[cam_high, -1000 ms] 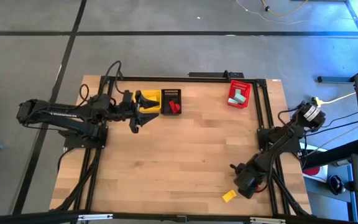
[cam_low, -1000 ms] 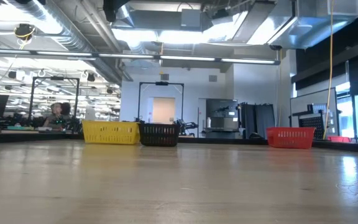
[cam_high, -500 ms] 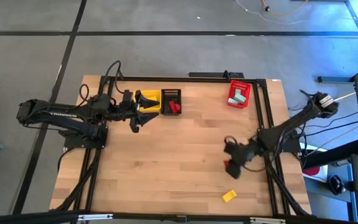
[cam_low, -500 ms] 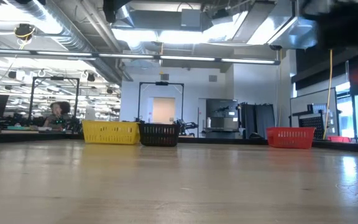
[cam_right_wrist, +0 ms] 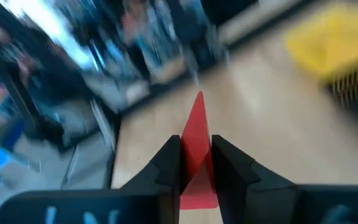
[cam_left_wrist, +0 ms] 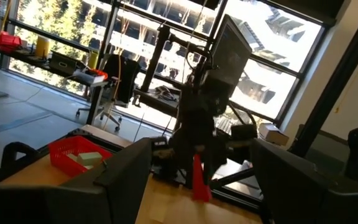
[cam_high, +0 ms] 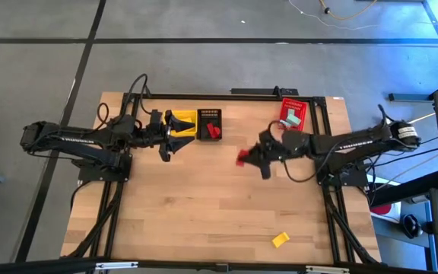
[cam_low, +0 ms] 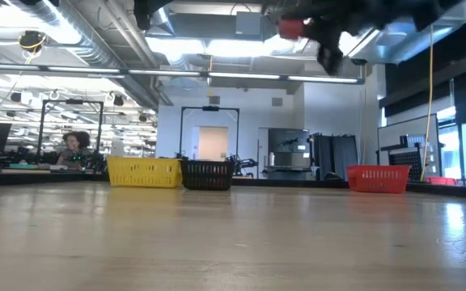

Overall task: Sort & place blocks by color
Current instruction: Put the red block into the black bin, then put the yellow block into the yellow bin

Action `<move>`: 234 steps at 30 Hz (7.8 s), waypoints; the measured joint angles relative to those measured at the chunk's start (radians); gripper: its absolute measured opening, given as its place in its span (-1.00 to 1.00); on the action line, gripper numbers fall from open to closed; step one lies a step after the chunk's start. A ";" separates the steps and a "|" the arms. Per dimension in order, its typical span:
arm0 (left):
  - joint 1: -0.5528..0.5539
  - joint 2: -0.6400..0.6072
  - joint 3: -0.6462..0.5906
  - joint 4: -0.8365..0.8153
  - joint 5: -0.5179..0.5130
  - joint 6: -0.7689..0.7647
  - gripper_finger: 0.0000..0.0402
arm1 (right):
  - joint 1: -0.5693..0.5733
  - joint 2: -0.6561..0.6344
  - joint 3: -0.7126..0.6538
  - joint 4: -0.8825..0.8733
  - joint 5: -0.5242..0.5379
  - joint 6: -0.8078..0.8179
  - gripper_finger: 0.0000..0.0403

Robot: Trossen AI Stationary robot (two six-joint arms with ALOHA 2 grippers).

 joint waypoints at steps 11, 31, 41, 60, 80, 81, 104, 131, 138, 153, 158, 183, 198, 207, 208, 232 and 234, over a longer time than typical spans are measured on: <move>0.000 0.000 0.000 0.000 0.000 -0.001 0.33 | -0.038 -0.001 0.001 0.317 -0.007 -0.195 -0.70; 0.000 0.000 0.000 -0.001 0.000 0.002 0.33 | -0.038 0.000 0.001 0.299 0.003 -0.196 -0.70; 0.000 0.000 0.000 0.003 0.000 0.002 0.33 | -0.185 0.285 0.305 -0.075 0.055 -0.306 -0.70; 0.000 0.000 0.000 0.009 -0.007 0.008 0.33 | -0.406 0.826 0.571 -0.090 0.105 0.044 -0.70; 0.000 0.000 0.000 0.008 -0.007 0.008 0.33 | -0.449 0.751 0.572 -0.133 0.009 0.013 -0.08; 0.000 0.000 0.000 0.008 -0.006 0.008 0.33 | -0.453 0.722 0.572 -0.175 -0.020 -0.032 -0.08; -0.001 0.000 0.000 0.004 0.099 0.002 0.33 | -0.102 -0.118 -0.052 0.340 -0.068 -0.156 -0.10; 0.000 0.000 0.000 0.000 0.076 0.000 0.33 | -0.086 -0.145 -0.075 0.367 -0.051 -0.199 -0.10; 0.000 0.000 0.000 0.000 0.076 0.000 0.33 | -0.086 -0.145 -0.075 0.365 -0.058 -0.130 -0.10; 0.000 0.000 0.000 -0.001 0.076 -0.041 0.33 | 0.286 -0.145 -0.075 -0.238 -0.406 0.851 -0.10; 0.000 0.000 0.000 -0.001 0.076 -0.044 0.33 | 0.547 -0.144 -0.075 -0.451 -0.247 1.215 -0.10; 0.000 0.000 0.000 -0.049 0.071 -0.020 0.33 | 0.726 0.388 0.232 -0.802 -0.129 1.354 -0.10; 0.000 0.000 0.000 -0.061 0.071 -0.024 0.33 | 0.726 0.526 0.230 -0.770 -0.156 1.350 -0.15; 0.000 0.000 0.000 -0.064 0.071 -0.024 0.33 | 0.726 0.446 0.230 -0.788 -0.211 1.107 -0.85; 0.000 0.000 0.000 -0.065 0.071 -0.024 0.33 | 0.726 0.419 0.230 -0.810 -0.215 1.067 -0.85; 0.000 0.000 0.000 -0.064 0.047 -0.026 0.33 | 0.171 -0.077 -0.148 -0.065 0.170 0.351 -0.85; 0.000 0.000 0.000 -0.064 0.047 -0.026 0.33 | 0.118 -0.060 -0.156 0.032 0.170 0.291 -0.85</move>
